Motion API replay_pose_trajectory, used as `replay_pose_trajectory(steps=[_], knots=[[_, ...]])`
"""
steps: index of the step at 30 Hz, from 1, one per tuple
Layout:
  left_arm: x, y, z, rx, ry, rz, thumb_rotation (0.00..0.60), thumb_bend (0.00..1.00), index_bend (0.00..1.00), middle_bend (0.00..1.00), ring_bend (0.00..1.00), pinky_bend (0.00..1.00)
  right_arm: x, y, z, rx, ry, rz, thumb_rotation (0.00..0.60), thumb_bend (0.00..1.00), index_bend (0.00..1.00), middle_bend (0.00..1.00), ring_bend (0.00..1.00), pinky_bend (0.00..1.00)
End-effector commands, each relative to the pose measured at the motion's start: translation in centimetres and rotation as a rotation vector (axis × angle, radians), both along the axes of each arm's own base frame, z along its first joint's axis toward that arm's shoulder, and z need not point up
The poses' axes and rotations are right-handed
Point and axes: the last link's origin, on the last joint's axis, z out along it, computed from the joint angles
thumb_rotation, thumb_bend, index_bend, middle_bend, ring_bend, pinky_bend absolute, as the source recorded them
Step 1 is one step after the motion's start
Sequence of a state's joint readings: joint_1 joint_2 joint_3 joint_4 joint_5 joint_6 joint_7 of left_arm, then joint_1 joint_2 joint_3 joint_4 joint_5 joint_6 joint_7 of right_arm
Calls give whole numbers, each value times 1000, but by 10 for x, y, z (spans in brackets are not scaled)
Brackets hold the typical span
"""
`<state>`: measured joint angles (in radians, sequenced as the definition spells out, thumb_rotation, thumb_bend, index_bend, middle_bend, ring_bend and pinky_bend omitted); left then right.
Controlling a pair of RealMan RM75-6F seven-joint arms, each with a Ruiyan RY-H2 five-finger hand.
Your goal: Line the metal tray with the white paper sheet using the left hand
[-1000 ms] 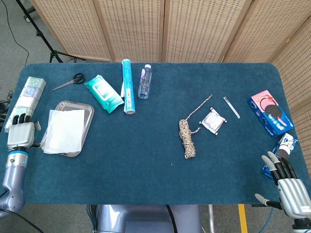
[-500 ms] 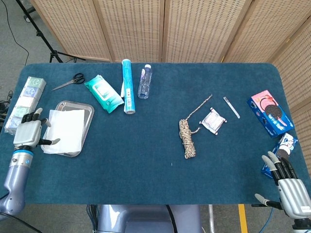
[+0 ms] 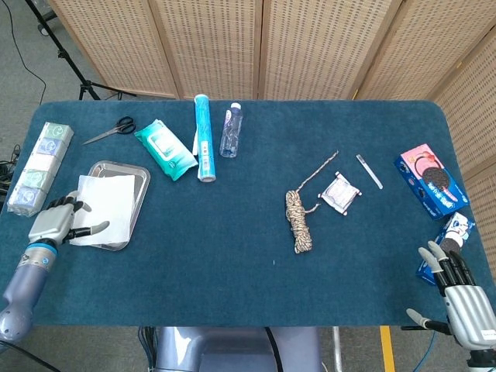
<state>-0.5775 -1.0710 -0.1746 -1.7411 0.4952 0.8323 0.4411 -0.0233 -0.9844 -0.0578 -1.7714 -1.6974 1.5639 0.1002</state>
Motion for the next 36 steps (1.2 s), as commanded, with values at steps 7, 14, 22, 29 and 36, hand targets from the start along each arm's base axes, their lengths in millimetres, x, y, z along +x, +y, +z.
replay_pose_trajectory(steps=[7,14,22,29,36], knots=[[7,2,-1,-114,-64,72,129,0,280,0,0,0,0,0,1,-4,-3,0,600,0,0,0,0,0],[4,5,-7,-139,-49,90,127,0,281,0,0,0,-1,0,2,-5,-8,-2,600,0,0,0,0,0],[-4,8,-14,-151,-29,118,121,0,280,0,0,0,-2,0,4,-7,-13,-3,600,0,0,0,0,0],[-8,14,-20,-141,-25,126,117,0,277,0,0,0,-2,-1,3,-4,-13,-3,600,0,0,0,0,0],[-9,21,-26,-107,-33,111,116,0,266,0,0,0,-2,-1,3,-4,-12,-3,600,0,0,0,0,0]])
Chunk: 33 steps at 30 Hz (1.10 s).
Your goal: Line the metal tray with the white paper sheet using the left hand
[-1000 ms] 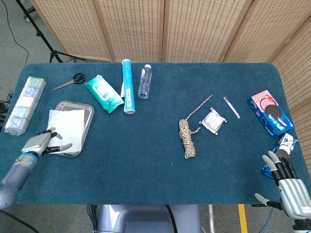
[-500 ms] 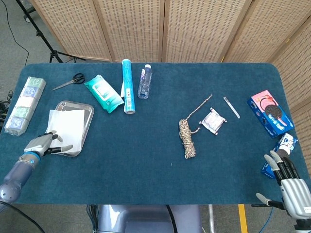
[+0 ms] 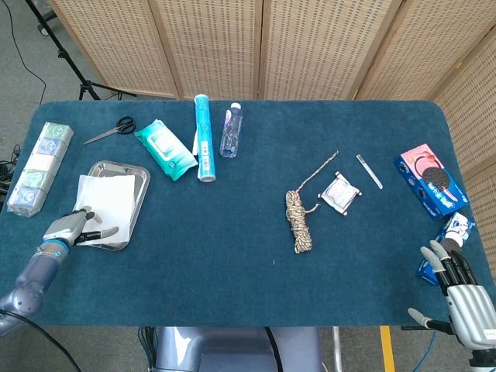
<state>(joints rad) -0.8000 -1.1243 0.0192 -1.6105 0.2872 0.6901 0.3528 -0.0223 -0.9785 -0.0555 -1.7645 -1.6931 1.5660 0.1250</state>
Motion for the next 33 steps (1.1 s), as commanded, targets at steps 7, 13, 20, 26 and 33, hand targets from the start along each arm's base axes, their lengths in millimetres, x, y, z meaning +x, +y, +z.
replay_pose_trajectory(steps=[7,13,20,26,33], knots=[[-2,10,-8,59,-26,-5,117,0,263,0,0,0,0,0,1,-2,-2,-2,600,0,0,0,0,0],[-1,15,-12,77,-26,-15,117,0,261,0,0,0,0,0,1,-1,-3,-2,600,0,0,0,0,0],[1,18,-17,88,-26,-29,116,0,260,0,0,0,-1,0,1,-3,-4,-3,600,0,0,0,0,0],[2,20,-22,91,-36,-28,117,0,260,0,0,0,-1,0,2,-4,-6,-2,600,0,0,0,0,0],[3,22,-23,92,-30,-39,116,0,260,0,0,0,-1,0,2,-5,-8,-3,600,0,0,0,0,0]])
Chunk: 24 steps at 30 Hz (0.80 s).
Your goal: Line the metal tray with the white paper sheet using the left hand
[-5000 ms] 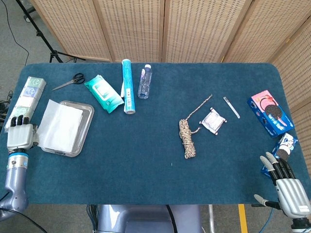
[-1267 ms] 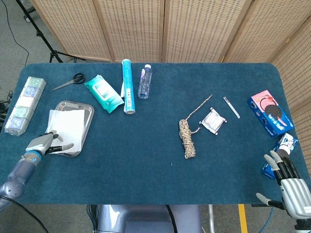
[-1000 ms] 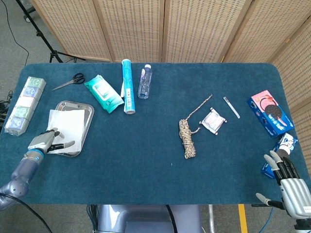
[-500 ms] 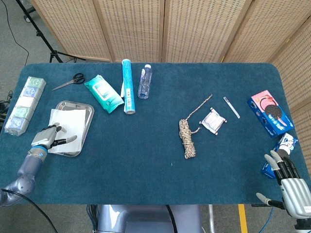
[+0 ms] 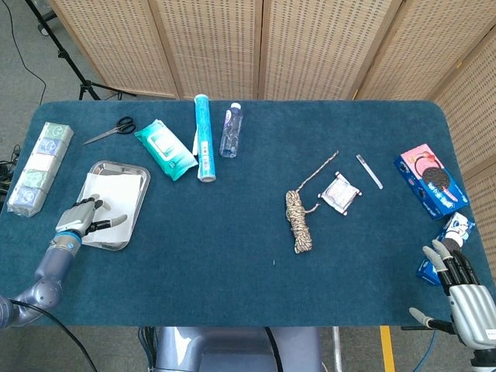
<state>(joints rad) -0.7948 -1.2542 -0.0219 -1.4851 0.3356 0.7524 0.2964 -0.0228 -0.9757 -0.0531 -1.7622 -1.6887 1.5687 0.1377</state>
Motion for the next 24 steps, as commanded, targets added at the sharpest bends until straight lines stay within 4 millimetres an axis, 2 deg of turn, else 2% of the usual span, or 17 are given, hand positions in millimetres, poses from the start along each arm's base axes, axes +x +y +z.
replay_pose_trajectory(steps=[1,15,24], knots=[[1,1,-1,2,2,-4,116,0,260,0,0,0,0,0,0,0,0,0,600,0,0,0,0,0],[5,6,-9,-5,19,-55,116,0,260,0,0,0,-1,0,2,-9,-3,-3,600,0,0,0,0,0],[3,6,-4,5,21,-58,117,0,258,0,0,0,-1,0,2,-9,-3,-1,600,0,0,0,0,0]])
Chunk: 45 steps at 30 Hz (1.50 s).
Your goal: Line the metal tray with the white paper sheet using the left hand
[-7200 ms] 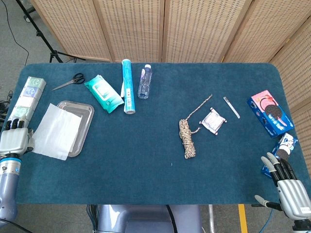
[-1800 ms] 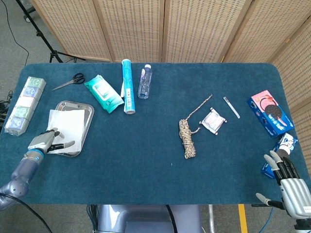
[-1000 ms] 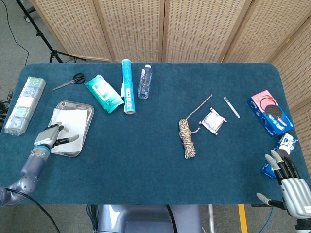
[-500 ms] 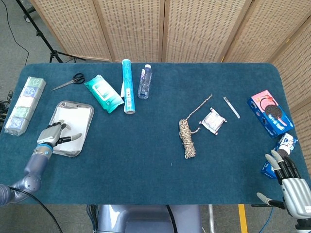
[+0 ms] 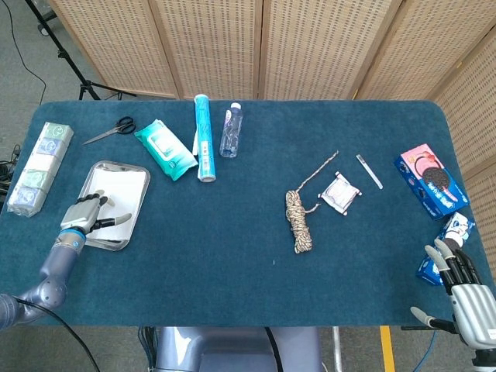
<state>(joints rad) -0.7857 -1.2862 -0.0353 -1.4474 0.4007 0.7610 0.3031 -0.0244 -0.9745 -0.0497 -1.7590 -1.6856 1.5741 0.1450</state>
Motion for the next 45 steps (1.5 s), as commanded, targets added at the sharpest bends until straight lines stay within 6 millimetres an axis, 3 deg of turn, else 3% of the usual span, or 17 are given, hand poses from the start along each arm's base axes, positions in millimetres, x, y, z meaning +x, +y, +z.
replay_pose_trajectory(steps=[1,8,14,26,32,45], knots=[[1,1,3,7,-3,-2,117,0,258,0,0,0,0,0,0,-1,0,0,600,0,0,0,0,0],[21,7,26,83,-68,-51,116,0,241,0,0,0,1,1,-1,1,1,4,600,0,0,0,0,0],[39,2,35,68,-107,-85,116,0,237,0,0,0,1,1,0,-2,-2,1,600,0,0,0,0,0],[60,-30,28,-83,-96,-91,116,0,237,0,0,0,1,2,2,-6,-5,6,600,0,0,0,0,0],[57,-44,27,-123,-74,-83,116,0,237,0,0,0,0,2,3,-10,-9,3,600,0,0,0,0,0],[29,-64,44,-150,-17,-52,117,0,237,0,0,0,2,3,-1,-2,0,8,600,0,0,0,0,0]])
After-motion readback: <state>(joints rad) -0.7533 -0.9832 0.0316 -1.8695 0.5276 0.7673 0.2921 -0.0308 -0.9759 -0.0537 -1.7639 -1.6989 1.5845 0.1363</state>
